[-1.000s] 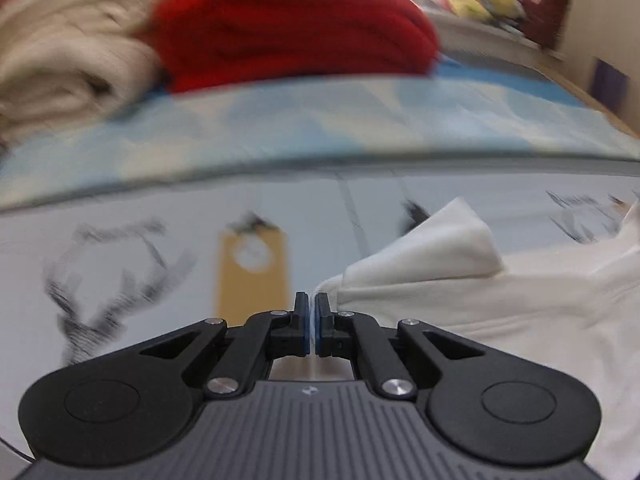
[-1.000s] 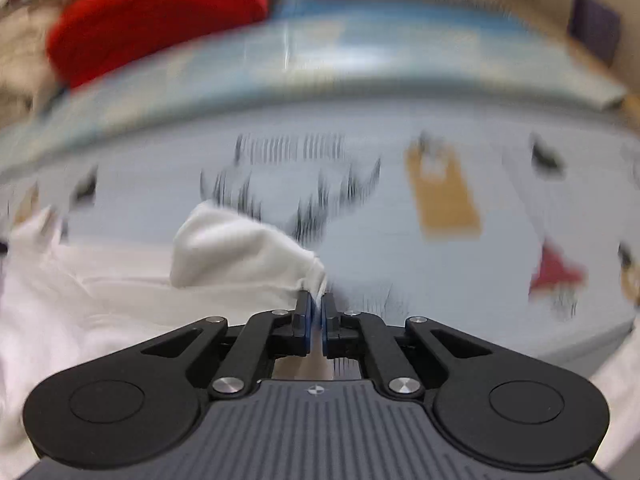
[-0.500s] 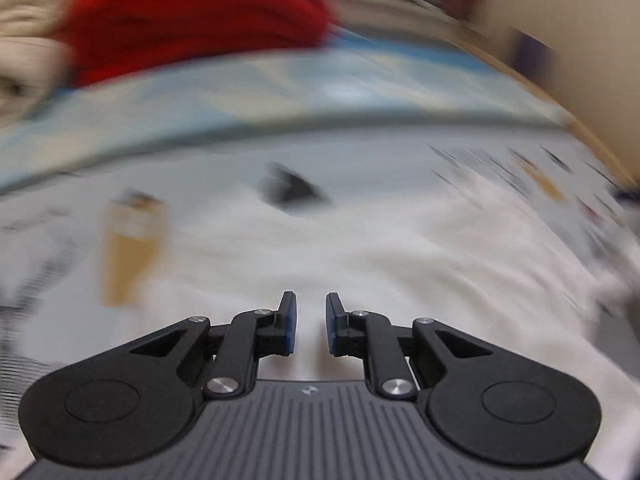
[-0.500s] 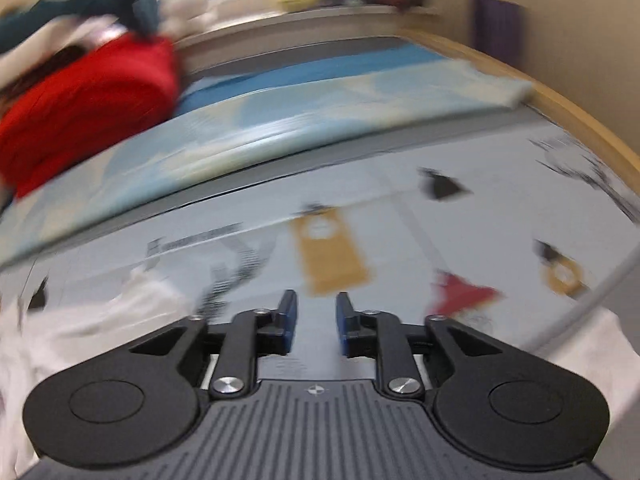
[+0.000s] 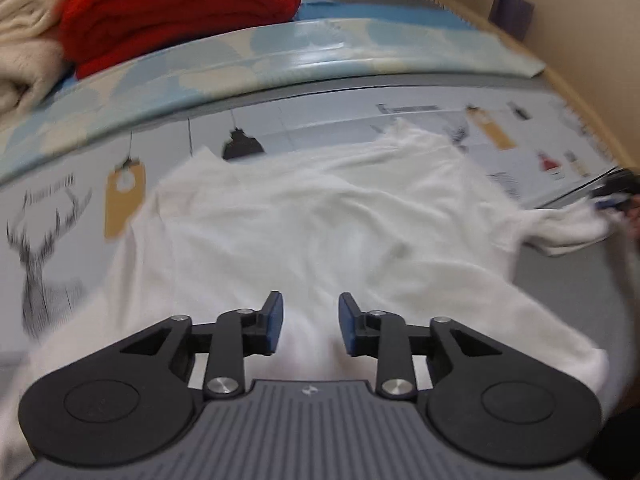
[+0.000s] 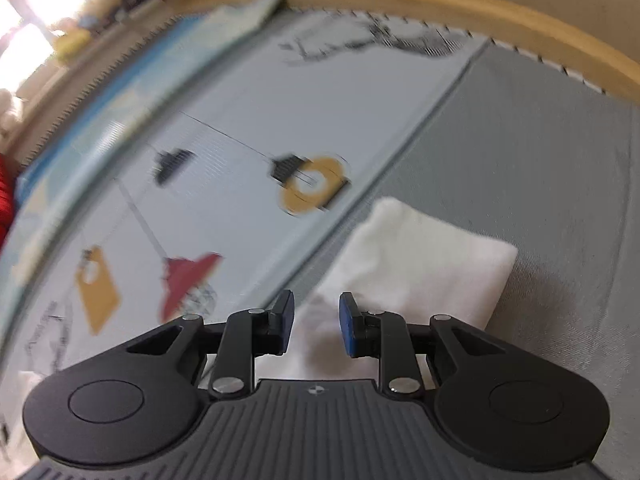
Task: Fold small clothes
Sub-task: 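Pull the shirt apart with both tools and lay it flat on the bed, then grasp the sleeve cuff with the right tool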
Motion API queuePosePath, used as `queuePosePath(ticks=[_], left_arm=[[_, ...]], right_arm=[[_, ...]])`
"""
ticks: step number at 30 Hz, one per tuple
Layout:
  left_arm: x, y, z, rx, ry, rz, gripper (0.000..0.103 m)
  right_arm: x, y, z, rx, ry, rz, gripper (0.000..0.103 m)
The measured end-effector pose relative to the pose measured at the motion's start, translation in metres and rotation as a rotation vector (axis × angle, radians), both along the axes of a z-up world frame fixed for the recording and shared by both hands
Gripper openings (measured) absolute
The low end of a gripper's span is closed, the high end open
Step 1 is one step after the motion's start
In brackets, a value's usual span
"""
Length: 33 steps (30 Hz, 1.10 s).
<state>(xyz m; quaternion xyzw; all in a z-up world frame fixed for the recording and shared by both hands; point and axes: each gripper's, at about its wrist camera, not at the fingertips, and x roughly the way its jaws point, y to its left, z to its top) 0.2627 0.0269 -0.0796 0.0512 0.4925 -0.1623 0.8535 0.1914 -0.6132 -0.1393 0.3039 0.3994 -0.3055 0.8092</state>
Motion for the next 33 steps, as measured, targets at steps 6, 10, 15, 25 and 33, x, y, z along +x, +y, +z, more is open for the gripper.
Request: queuePosePath(ticks=[6, 10, 15, 25, 33], left_arm=[[-0.082, -0.02, -0.02, 0.082, -0.04, -0.06, 0.038], [-0.07, -0.014, -0.026, 0.119, -0.084, -0.035, 0.038], [-0.055, 0.002, -0.017, 0.102, -0.109, 0.058, 0.038], [-0.053, -0.001, -0.003, 0.092, -0.145, 0.037, 0.038], [-0.055, -0.012, -0.012, 0.098, -0.11, 0.03, 0.038]], right_arm=[[0.016, -0.002, -0.013, -0.065, 0.039, -0.019, 0.03], [0.025, -0.007, -0.012, -0.086, 0.033, -0.026, 0.034], [0.025, -0.005, -0.001, -0.159, 0.022, -0.07, 0.0], [-0.06, -0.029, 0.101, -0.181, -0.664, -0.258, 0.0], [0.003, -0.03, 0.036, 0.02, -0.308, 0.009, 0.037]])
